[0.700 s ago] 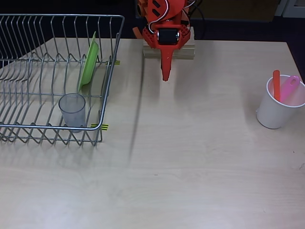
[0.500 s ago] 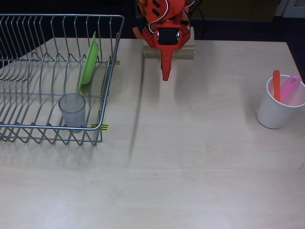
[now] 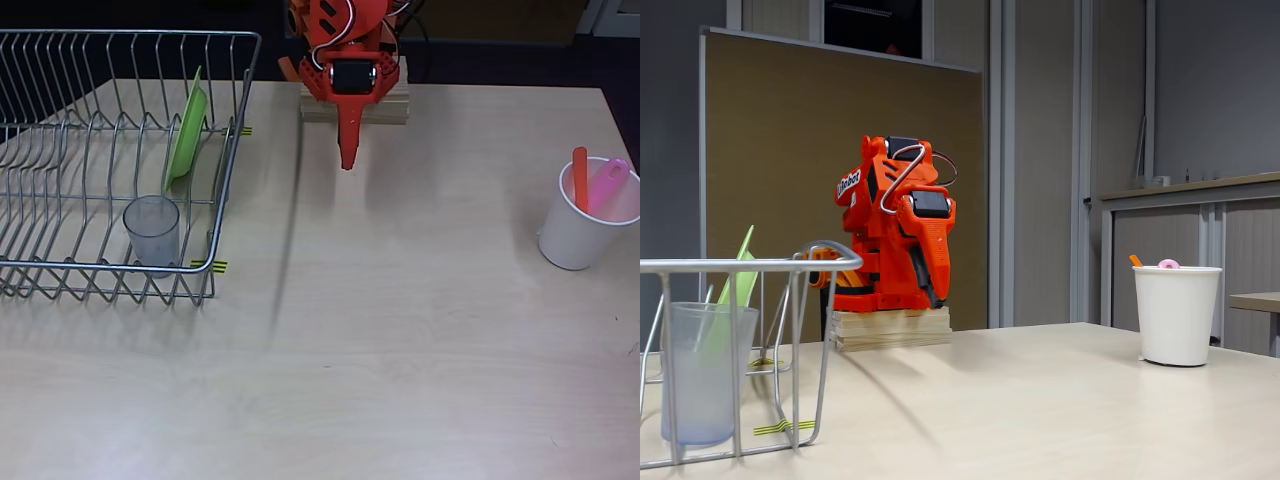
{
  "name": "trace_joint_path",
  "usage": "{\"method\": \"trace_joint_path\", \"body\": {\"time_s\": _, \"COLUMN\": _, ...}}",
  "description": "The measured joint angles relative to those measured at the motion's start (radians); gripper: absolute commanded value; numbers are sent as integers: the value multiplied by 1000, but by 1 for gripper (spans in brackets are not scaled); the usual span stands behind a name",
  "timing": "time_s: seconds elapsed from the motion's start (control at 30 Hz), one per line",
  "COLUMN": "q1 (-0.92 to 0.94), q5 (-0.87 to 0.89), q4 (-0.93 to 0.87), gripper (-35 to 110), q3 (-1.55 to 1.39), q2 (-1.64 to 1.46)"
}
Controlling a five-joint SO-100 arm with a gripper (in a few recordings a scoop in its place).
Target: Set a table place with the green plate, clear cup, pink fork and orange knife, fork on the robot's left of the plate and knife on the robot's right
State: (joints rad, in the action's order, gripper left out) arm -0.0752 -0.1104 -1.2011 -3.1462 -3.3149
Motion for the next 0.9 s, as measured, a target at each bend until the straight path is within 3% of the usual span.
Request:
{"method": "trace_joint_path", "body": {"time_s": 0.6, "q1": 0, "q5": -3, "q4": 0, "gripper": 0, "q3": 0, "q2": 0}}
{"method": "trace_joint_path", "body": {"time_s": 0.8, "q1": -58, "q5": -187, "q4": -29, "gripper": 0, "q3": 26, "q2": 9}}
{"method": "trace_joint_path", "body": {"time_s": 0.9, "q1": -49, "q5": -206, "q4": -67, "gripper": 6, "q3": 112, "q2": 17}}
